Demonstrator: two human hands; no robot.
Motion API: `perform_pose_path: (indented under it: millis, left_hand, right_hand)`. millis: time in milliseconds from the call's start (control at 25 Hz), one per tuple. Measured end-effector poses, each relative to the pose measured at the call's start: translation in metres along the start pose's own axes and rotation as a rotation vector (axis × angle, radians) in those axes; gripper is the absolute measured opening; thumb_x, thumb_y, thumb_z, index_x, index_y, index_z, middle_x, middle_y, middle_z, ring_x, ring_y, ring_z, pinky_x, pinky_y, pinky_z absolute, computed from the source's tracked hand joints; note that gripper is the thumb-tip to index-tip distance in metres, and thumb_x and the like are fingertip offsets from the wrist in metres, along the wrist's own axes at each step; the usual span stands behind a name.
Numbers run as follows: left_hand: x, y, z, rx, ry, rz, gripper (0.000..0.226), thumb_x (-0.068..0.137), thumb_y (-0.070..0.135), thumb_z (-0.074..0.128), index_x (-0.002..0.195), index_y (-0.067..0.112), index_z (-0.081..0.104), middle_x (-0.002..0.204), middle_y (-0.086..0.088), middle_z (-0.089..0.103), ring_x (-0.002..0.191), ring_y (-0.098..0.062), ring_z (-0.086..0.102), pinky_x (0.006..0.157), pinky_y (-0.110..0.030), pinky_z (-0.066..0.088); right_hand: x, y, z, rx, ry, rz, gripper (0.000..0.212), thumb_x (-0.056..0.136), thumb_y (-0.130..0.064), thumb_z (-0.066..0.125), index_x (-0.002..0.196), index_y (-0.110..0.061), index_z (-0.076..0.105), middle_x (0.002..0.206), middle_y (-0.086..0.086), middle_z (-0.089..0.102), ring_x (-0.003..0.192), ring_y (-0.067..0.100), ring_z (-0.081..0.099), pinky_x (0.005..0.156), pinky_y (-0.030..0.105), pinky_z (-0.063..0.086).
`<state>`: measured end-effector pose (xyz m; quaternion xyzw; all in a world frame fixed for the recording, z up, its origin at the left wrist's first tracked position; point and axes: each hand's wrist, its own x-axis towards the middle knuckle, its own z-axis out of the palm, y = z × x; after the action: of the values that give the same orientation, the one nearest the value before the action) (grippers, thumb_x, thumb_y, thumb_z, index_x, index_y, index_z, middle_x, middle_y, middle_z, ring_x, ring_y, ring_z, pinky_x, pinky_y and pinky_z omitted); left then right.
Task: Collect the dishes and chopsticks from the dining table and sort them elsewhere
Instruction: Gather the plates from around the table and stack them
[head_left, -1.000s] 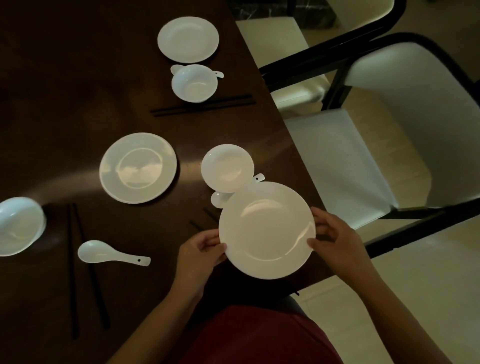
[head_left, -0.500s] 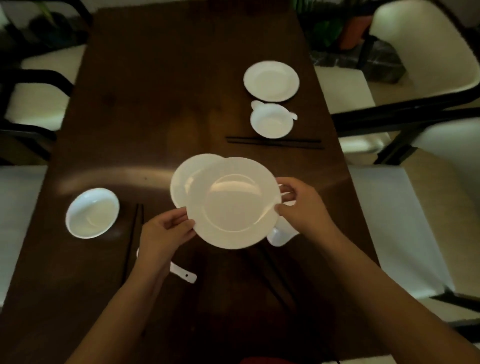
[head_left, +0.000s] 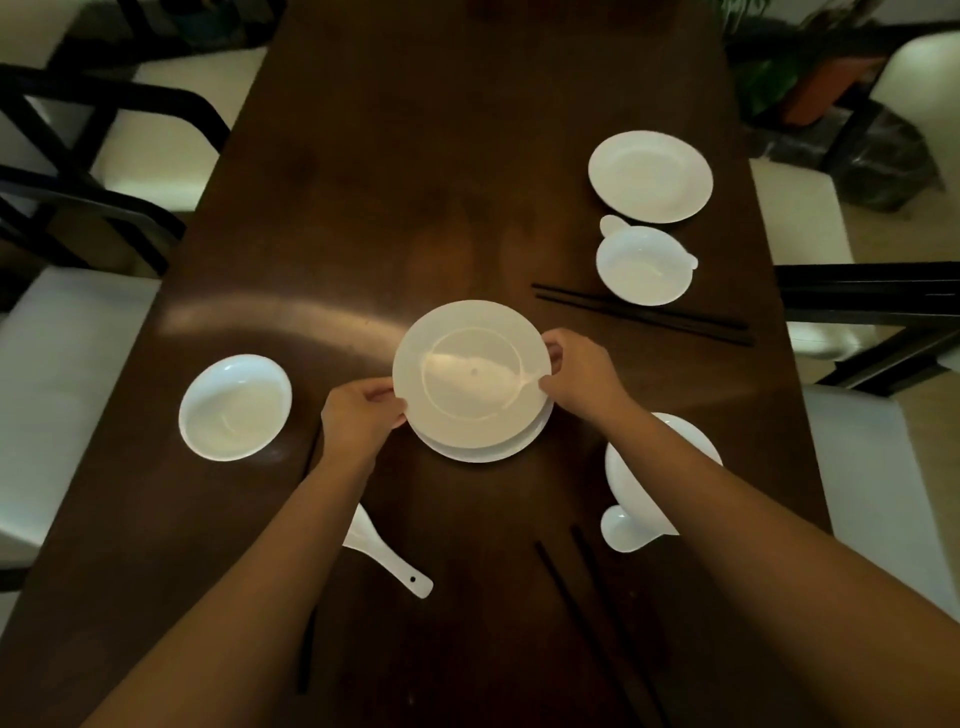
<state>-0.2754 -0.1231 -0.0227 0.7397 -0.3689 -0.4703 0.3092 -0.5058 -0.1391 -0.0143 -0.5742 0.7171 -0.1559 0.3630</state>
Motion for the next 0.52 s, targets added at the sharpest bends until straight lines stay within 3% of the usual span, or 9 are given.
perform_pose_path:
  millis: [280,520]
  left_hand:
    - [-0.002,-0.008,0.001,0.192,-0.003,0.073,0.028,0.080,0.004,0.066,0.108,0.006,0.068,0.084,0.001,0.065,0.063,-0.002,0.061,0.055,-0.012,0.047]
    - [-0.006,-0.008,0.000,0.291,0.005,0.171,0.031,0.078,0.007,0.068,0.109,0.008,0.068,0.082,-0.008,0.071,0.067,-0.016,0.066,0.082,-0.034,0.055]
  right_hand:
    - [-0.008,0.011,0.004,-0.022,0.016,-0.013,0.041,0.075,-0.006,0.068,0.114,-0.011,0.057,0.112,0.009,0.065,0.096,0.022,0.059,0.079,0.028,0.045]
    - [-0.011,0.015,0.006,-0.044,0.024,-0.002,0.043,0.075,-0.012,0.070,0.116,-0.014,0.057,0.120,0.013,0.057,0.097,0.027,0.059,0.090,0.037,0.049]
